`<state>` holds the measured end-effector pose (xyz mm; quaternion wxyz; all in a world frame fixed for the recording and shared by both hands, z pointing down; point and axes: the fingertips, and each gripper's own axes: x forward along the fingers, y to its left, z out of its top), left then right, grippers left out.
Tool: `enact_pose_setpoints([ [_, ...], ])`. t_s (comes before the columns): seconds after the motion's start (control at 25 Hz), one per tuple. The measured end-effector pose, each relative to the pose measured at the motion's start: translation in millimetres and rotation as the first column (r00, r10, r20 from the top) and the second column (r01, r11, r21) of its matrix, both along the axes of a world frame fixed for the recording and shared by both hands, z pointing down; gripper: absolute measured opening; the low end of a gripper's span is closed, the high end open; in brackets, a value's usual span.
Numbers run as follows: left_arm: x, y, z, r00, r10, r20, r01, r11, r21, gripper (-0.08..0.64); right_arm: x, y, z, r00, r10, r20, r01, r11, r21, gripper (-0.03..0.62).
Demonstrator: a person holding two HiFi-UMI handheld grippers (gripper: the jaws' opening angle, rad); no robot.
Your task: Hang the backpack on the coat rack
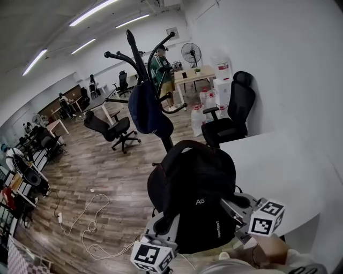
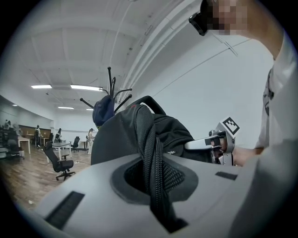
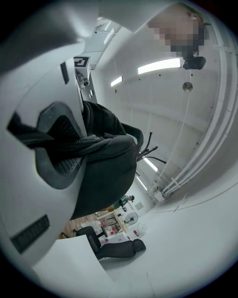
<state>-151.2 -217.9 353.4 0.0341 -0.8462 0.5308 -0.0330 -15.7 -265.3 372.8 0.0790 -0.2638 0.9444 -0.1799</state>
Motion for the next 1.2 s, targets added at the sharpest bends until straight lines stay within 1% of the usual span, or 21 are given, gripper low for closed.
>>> enact_pose_setpoints([
  [0.24, 4.8, -31.8, -38.3, 0.998, -0.041, 0.038, 0.039, 0.997, 0.065, 0.032, 1.9, -38.7, -37.2, 0.998, -0.046, 0.034, 0.044, 0.997, 0.059, 0.032],
  [0.4, 3.8, -54.2, -60.8, 0.994, -0.088, 0.063, 0.084, 0.994, 0.074, 0.031, -0.5, -64.5, -59.5, 0.996, -0.068, 0.05, 0.064, 0.994, 0.086, 0.032],
  [0.56, -0.9, -71.9, -77.5, 0.987, -0.149, 0.051, 0.145, 0.986, 0.078, 0.031, -6.1, -86.7, -77.7, 0.996, -0.076, 0.055, 0.07, 0.992, 0.107, 0.032],
  [0.72, -17.6, -71.2, -81.1, 0.981, -0.191, 0.039, 0.187, 0.978, 0.088, 0.031, -23.2, -90.0, -81.1, 0.993, -0.078, 0.084, 0.068, 0.991, 0.113, 0.032],
  [0.84, -9.2, -92.8, -95.6, 0.975, -0.218, 0.029, 0.215, 0.973, 0.087, 0.031, -15.0, -114.2, -95.6, 0.992, -0.086, 0.097, 0.075, 0.991, 0.11, 0.032],
  [0.96, -7.1, -110.5, -100.7, 0.971, -0.237, 0.02, 0.235, 0.969, 0.083, 0.031, -13.2, -133.9, -100.2, 0.99, -0.091, 0.106, 0.081, 0.992, 0.101, 0.032],
  [1.2, -19.9, -134.7, -98.6, 0.966, -0.26, 0.004, 0.259, 0.964, 0.064, 0.032, -25.7, -159.2, -102.4, 0.989, -0.1, 0.11, 0.09, 0.991, 0.095, 0.032],
])
